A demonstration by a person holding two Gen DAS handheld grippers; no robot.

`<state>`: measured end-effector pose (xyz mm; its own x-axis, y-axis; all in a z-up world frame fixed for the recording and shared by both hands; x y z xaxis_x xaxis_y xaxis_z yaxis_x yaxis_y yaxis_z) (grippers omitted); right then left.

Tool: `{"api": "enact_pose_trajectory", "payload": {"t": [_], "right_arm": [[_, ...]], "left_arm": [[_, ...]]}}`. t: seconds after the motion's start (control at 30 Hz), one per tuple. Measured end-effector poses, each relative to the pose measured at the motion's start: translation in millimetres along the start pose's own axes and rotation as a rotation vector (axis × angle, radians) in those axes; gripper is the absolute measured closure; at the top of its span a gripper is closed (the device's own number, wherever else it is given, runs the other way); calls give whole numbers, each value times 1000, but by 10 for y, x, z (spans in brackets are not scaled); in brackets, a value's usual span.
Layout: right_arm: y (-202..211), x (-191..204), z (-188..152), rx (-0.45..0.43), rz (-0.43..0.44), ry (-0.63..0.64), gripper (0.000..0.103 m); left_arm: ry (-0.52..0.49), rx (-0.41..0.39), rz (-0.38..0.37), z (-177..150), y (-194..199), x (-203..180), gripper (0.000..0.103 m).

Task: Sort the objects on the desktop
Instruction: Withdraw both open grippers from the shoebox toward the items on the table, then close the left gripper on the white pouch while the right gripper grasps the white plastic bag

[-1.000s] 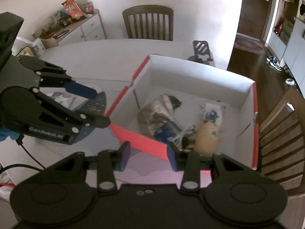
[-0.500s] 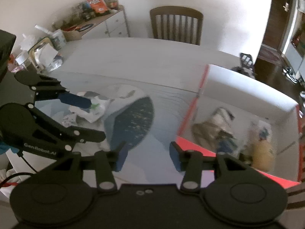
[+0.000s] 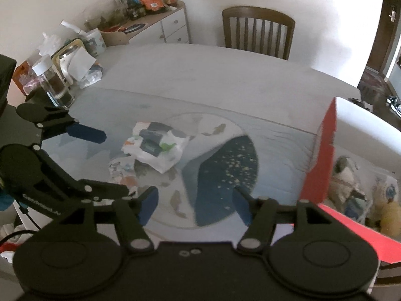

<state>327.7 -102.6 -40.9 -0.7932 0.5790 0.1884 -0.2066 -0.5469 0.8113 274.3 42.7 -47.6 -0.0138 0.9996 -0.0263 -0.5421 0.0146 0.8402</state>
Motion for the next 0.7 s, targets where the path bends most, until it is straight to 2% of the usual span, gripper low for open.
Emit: {"api": "enact_pose_trajectory", "payload": {"t": [0.1, 0.3, 0.4, 0.5, 0.7], "right_arm": [[-78, 103, 43, 3, 2, 16, 36], [-278, 276, 182, -2, 34, 68, 20], [-412, 349, 262, 10, 41, 102, 19], [-574, 395, 341, 27, 43, 123, 19], [-883, 459, 464, 69, 54, 167, 19]], "left_arm": [[7, 2, -2, -70, -8, 112, 2], [8, 12, 19, -238, -74, 305, 0], [33, 35, 29, -328, -150, 418, 0], [79, 56, 38, -410, -233, 522, 0], [265, 151, 20, -555, -449, 696, 0]]}}
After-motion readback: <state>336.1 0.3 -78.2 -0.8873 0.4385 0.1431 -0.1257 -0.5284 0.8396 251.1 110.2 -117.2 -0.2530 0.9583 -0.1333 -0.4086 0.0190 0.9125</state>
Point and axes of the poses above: each gripper's, at about its wrist camera, not at the fingertips, and y roughly against the way its jaws point, x to its left, z to its top, the point moved 4 cm from there along -y, roughly the way its jaws point, and after that the axes turned 3 degrees about z, right-handed, at the moved point
